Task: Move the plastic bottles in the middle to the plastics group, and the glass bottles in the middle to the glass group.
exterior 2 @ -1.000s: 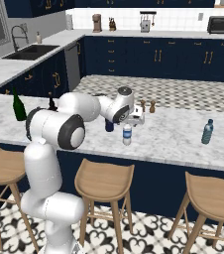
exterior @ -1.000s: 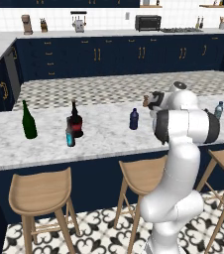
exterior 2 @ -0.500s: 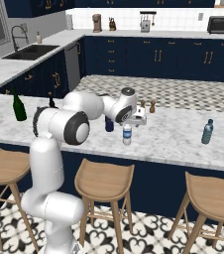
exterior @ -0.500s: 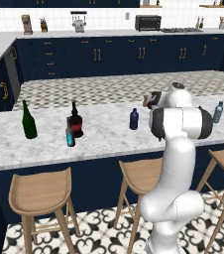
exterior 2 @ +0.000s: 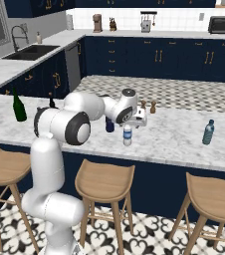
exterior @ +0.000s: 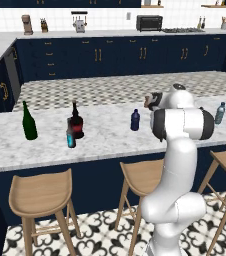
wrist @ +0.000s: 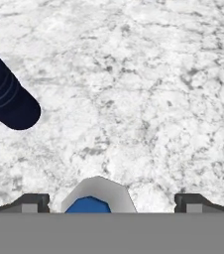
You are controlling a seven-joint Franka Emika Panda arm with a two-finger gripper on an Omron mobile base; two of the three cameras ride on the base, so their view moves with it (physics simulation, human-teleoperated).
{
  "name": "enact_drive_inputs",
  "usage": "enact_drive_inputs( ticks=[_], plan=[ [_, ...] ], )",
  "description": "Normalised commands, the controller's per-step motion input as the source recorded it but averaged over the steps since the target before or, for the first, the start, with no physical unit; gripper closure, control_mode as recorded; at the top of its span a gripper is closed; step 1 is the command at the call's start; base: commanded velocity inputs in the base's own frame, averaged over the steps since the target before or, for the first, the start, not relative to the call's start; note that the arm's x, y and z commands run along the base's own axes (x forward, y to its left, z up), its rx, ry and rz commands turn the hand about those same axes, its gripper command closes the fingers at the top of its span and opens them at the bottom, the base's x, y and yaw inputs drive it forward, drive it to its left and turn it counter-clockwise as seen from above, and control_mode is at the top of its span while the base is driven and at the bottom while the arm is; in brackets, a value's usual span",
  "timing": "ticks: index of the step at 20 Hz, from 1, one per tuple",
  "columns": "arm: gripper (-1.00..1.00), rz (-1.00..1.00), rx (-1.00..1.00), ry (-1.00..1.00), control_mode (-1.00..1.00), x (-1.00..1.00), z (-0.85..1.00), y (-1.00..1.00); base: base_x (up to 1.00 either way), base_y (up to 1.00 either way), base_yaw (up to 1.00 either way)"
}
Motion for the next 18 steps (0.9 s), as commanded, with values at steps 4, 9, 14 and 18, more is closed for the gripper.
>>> enact_drive_inputs(
  ticks=[4,9,14,18],
  plan=[
    [-1.00,0.00,0.00,0.00,-1.00,0.00,-0.06,0.09,0.00,0.00,0.00],
    [1.00,0.00,0.00,0.00,-1.00,0.00,-0.18,0.05,0.00,0.00,0.00],
    [1.00,0.00,0.00,0.00,-1.00,-0.04,-0.04,-0.10,0.00,0.00,0.00],
    [1.00,0.00,0.00,-0.01,-1.00,-0.20,0.18,-0.43,0.00,0.00,0.00]
  ],
)
